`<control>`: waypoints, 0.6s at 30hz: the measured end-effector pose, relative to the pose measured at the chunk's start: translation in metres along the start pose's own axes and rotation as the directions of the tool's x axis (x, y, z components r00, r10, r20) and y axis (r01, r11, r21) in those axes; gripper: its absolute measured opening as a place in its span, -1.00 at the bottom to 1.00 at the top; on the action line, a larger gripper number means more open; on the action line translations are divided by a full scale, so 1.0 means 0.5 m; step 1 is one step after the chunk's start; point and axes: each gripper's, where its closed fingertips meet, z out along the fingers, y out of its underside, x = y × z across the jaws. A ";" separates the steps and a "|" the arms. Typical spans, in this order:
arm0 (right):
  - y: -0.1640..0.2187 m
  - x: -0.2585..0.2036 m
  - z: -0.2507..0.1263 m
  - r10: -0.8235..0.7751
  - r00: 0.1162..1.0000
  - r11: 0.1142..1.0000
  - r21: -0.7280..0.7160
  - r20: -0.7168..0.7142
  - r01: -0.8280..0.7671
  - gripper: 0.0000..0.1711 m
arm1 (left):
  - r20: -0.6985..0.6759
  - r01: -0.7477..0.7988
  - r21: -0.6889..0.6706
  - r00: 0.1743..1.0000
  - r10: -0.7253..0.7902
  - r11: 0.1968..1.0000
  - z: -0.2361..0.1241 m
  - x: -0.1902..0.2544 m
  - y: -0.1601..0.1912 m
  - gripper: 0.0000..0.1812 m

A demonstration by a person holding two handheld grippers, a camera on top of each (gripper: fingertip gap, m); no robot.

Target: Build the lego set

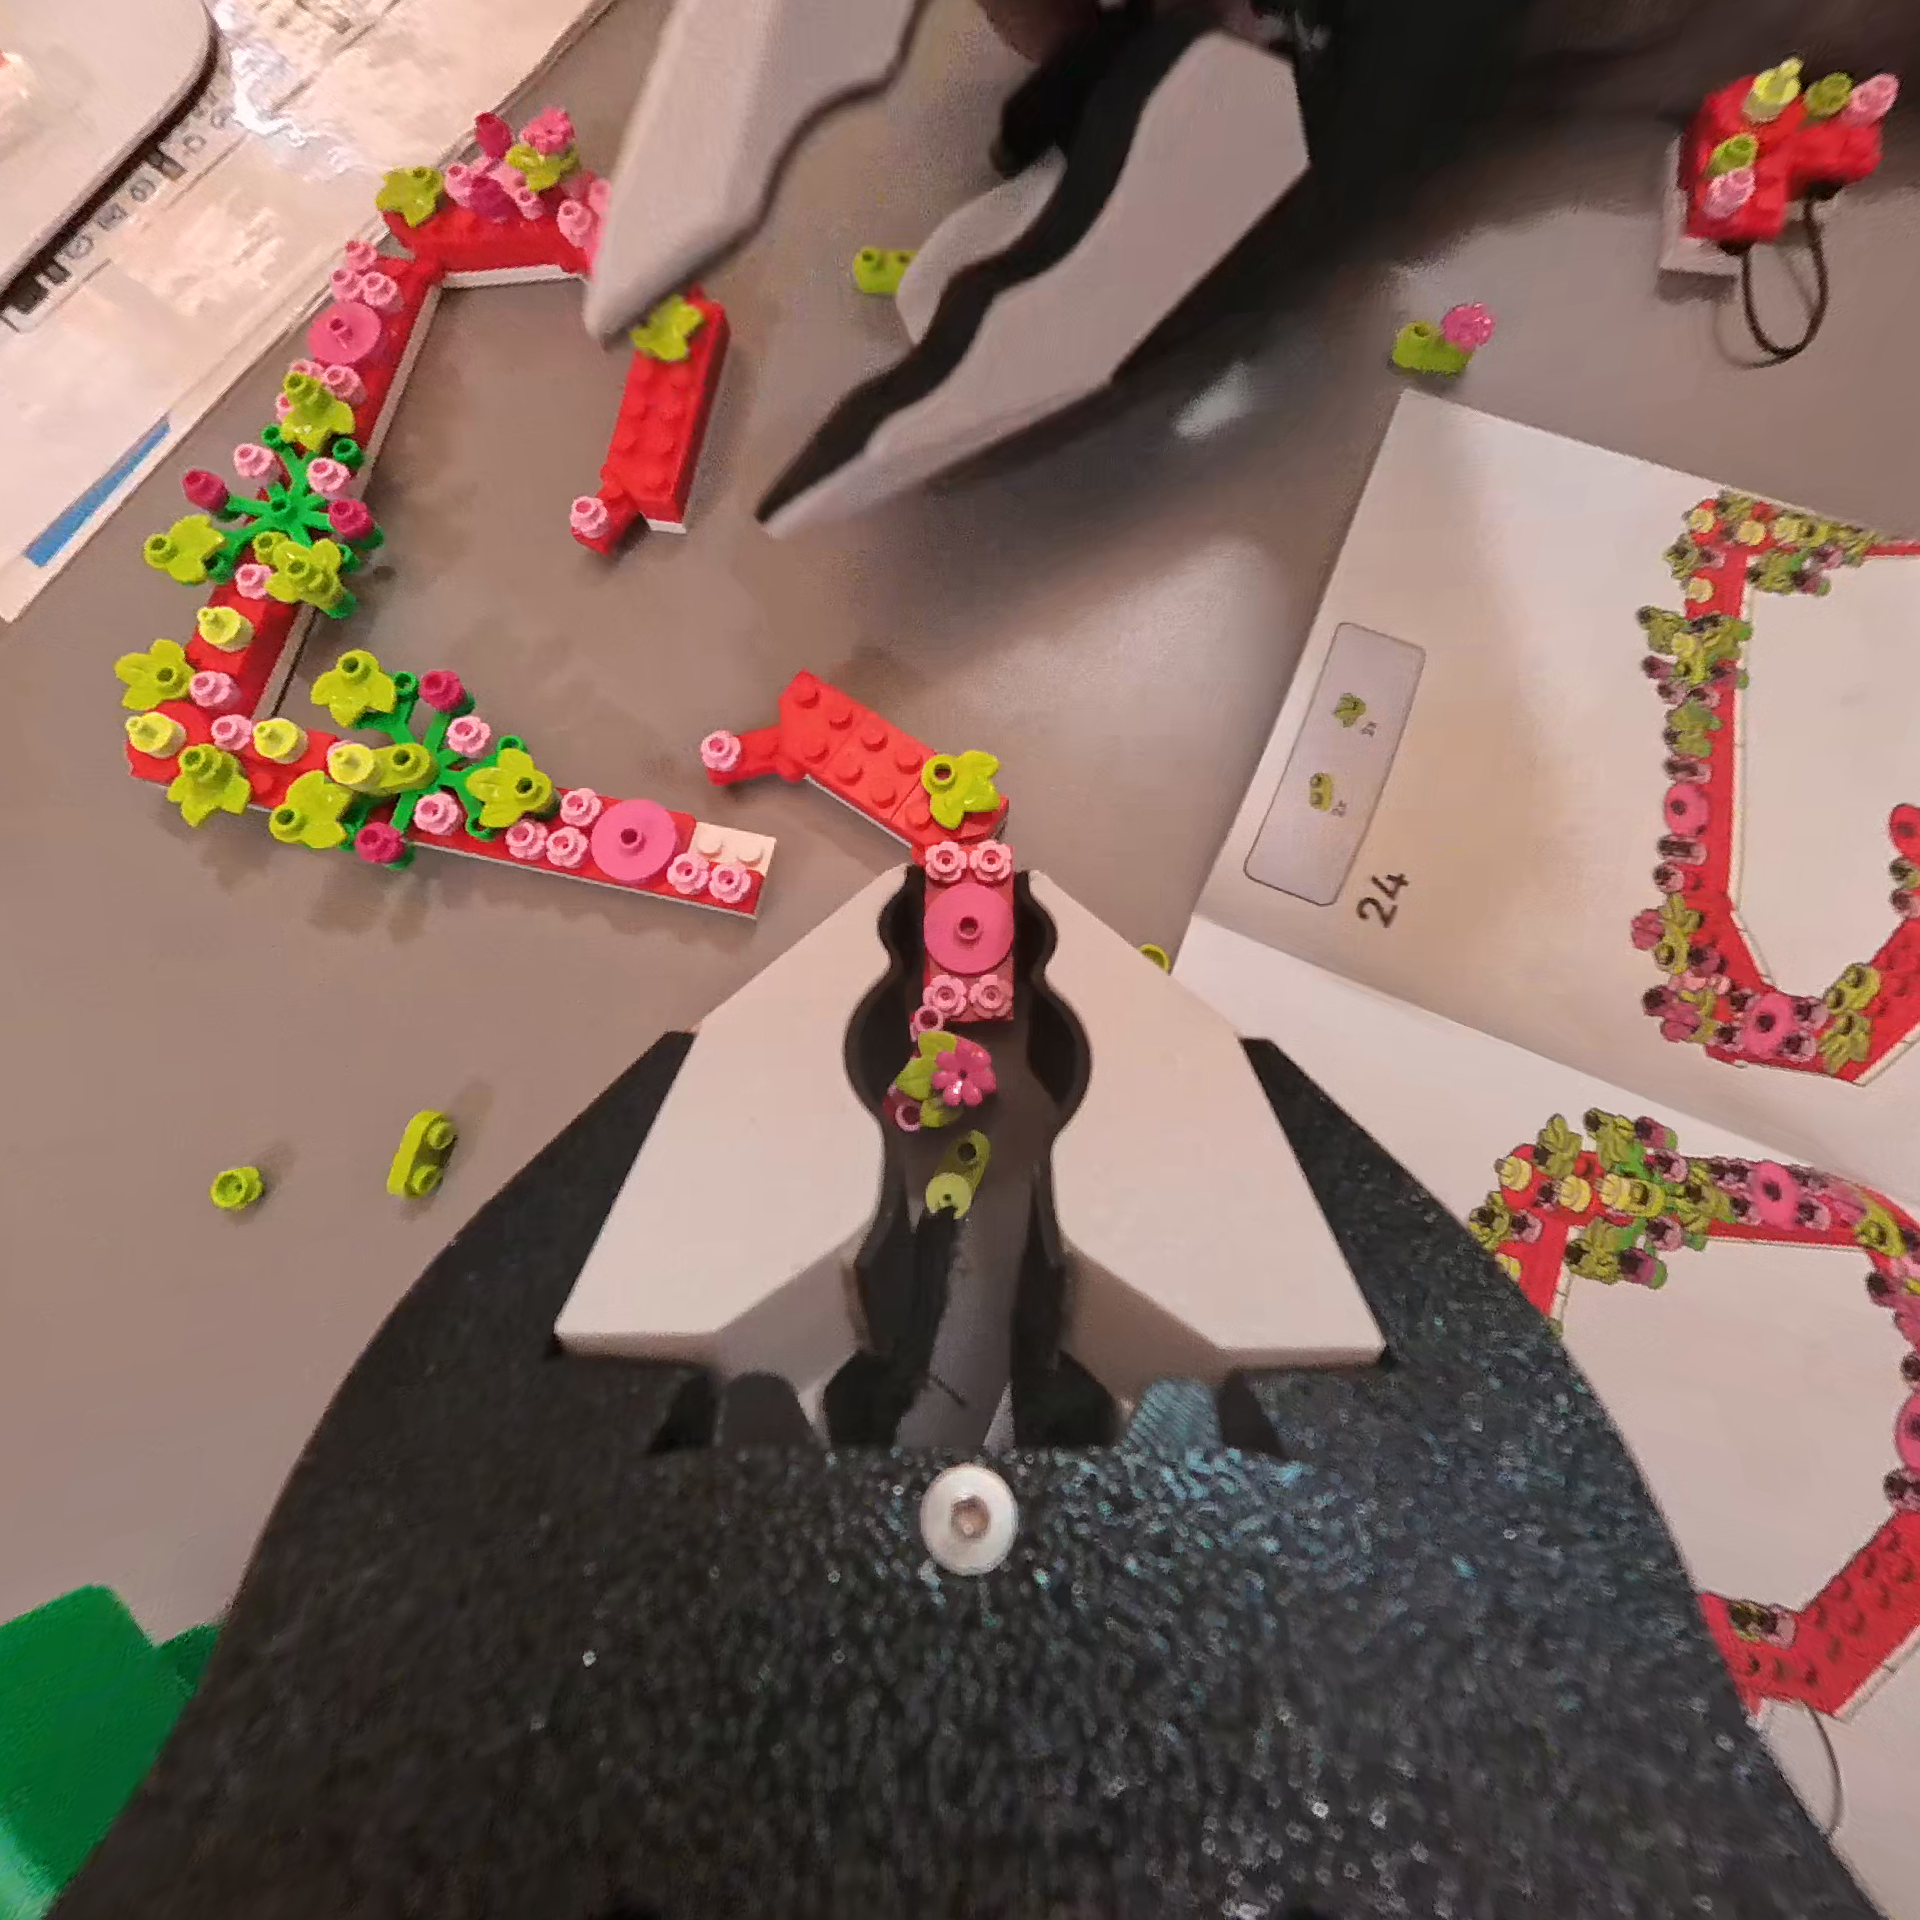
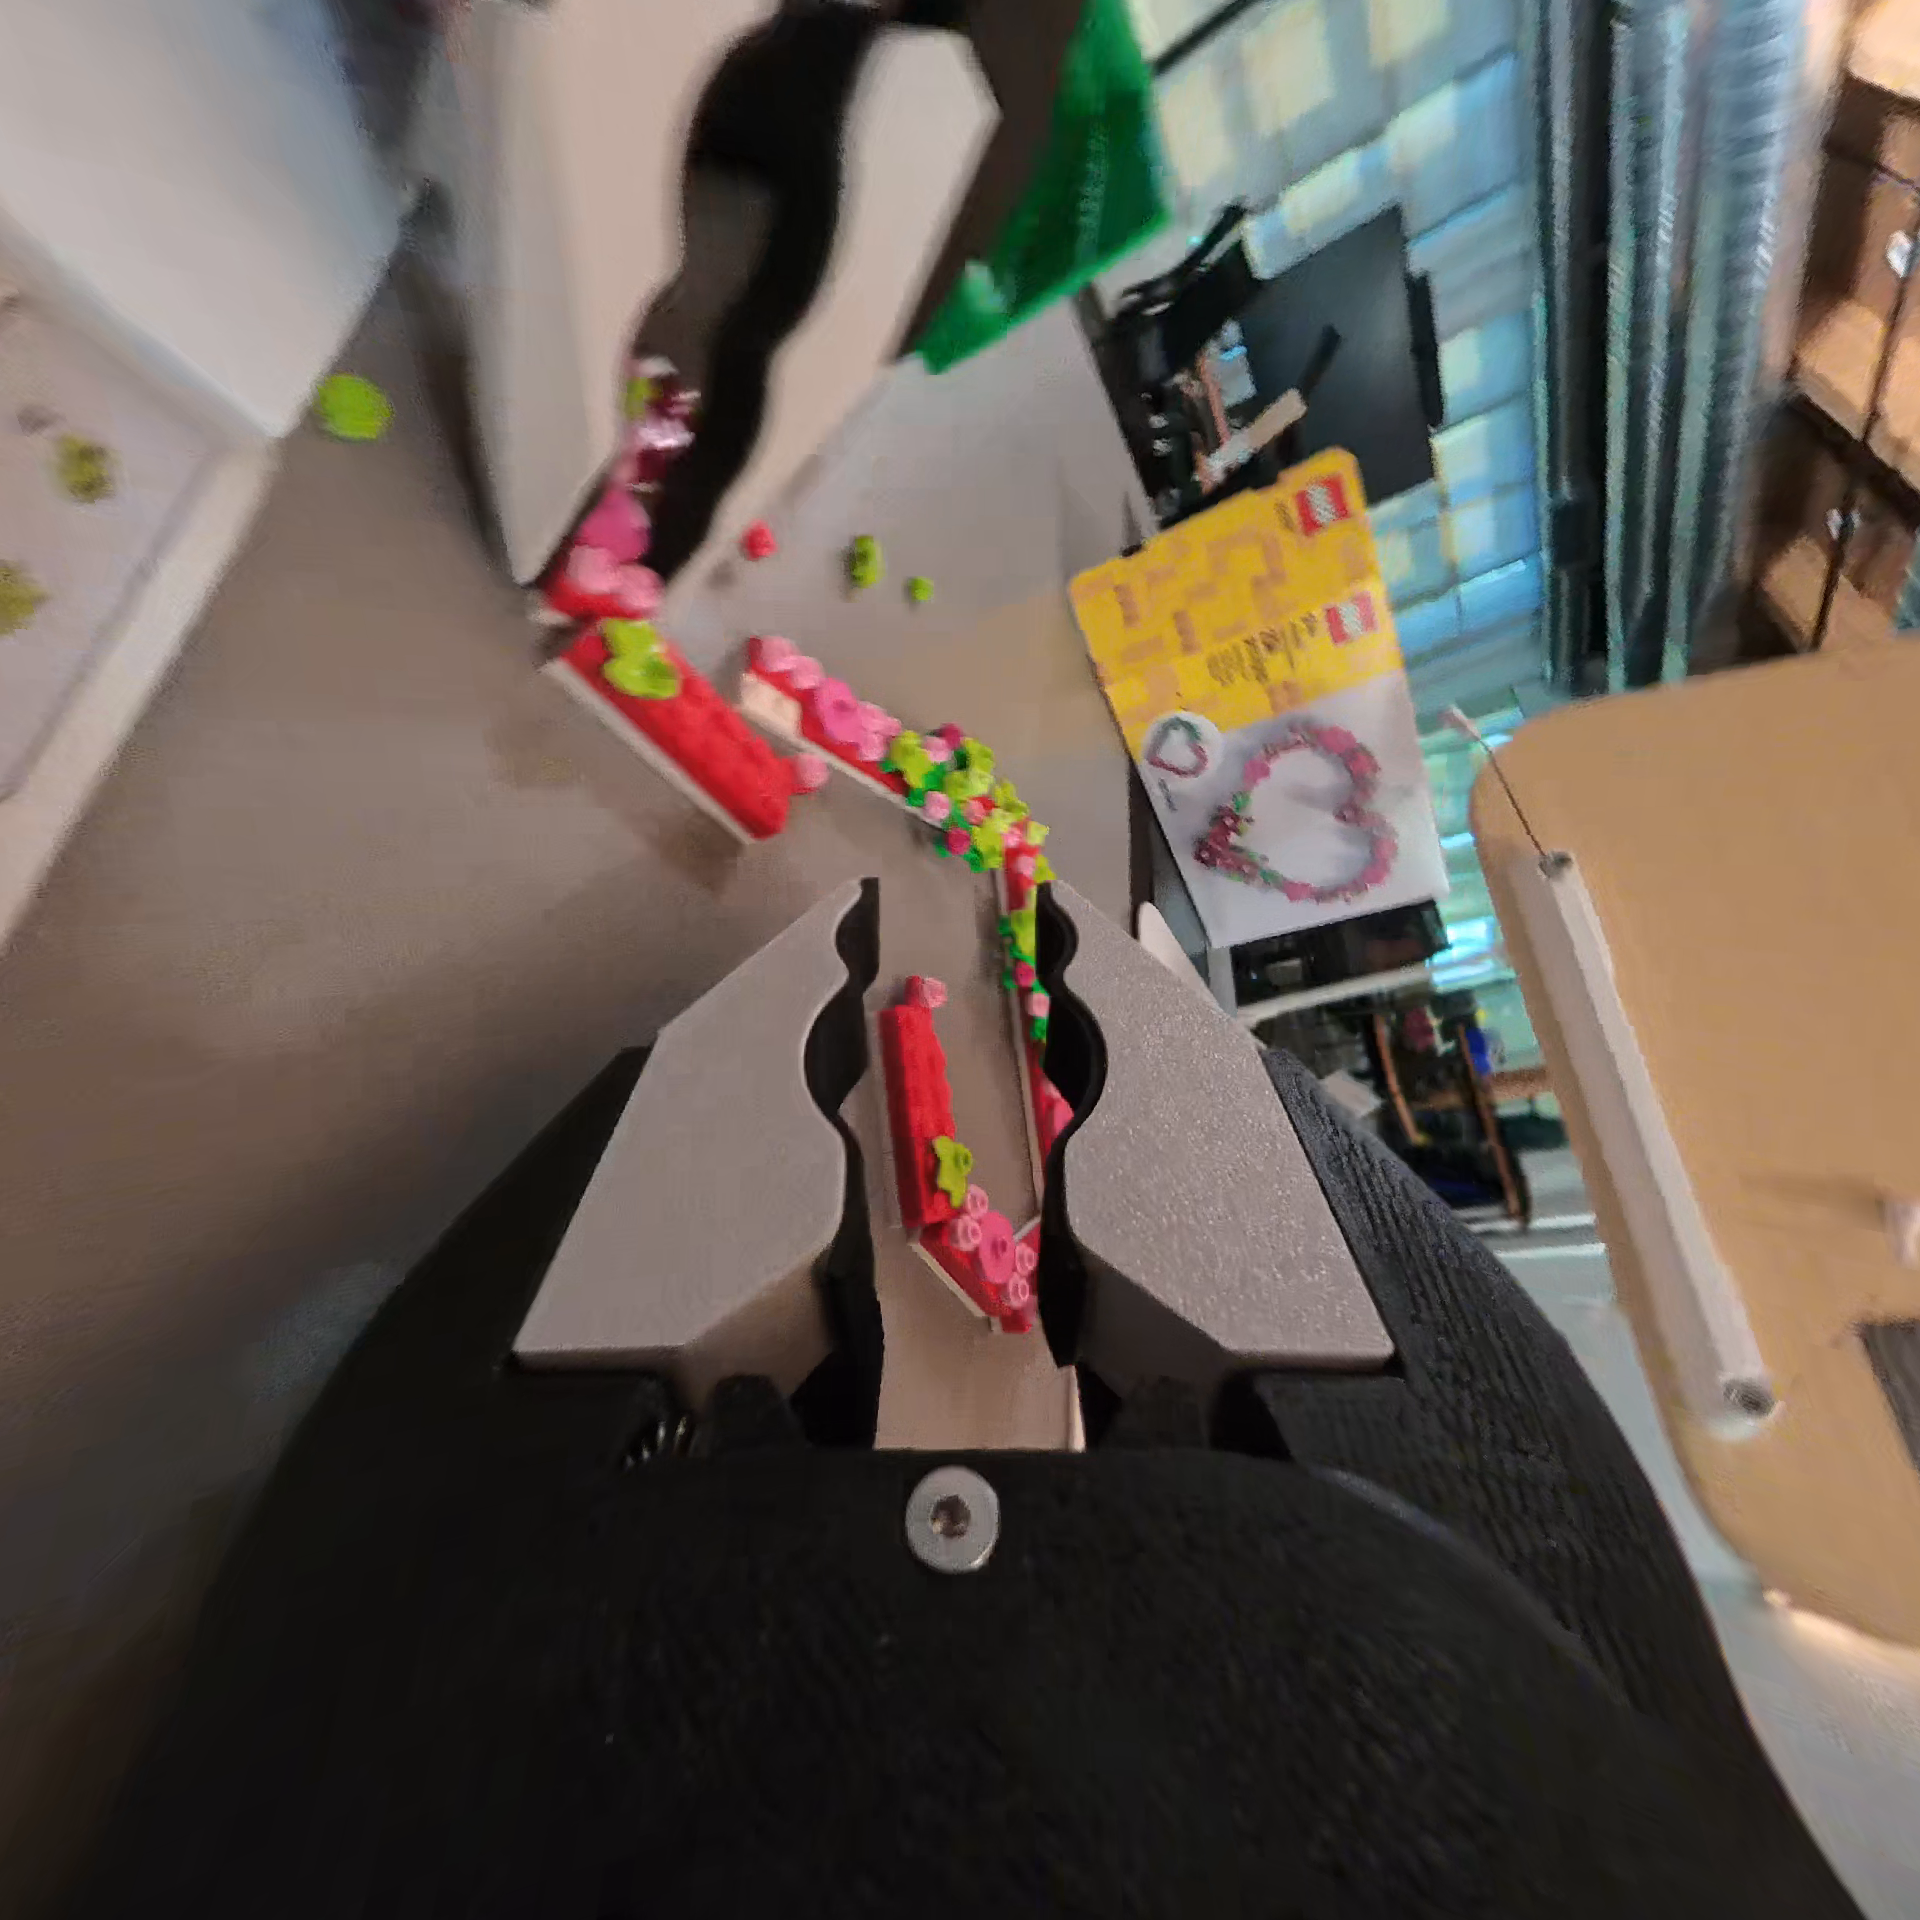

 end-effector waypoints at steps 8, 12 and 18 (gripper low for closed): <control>0.035 0.062 -0.002 0.167 0.975 0.985 -0.016 -0.147 -0.171 -0.66 | 0.055 -0.031 0.207 0.998 0.020 0.978 -0.079 0.003 -0.083 -0.63; 0.060 0.110 -0.023 0.302 0.925 0.949 -0.017 -0.230 -0.314 -0.64 | 0.253 -0.090 0.485 0.967 -0.042 0.870 -0.181 -0.056 -0.152 -0.52; -0.004 0.186 -0.147 0.599 0.697 0.784 0.112 -0.394 -0.610 -0.56 | 0.490 -0.277 0.704 0.856 -0.164 0.654 -0.308 -0.105 -0.185 -0.52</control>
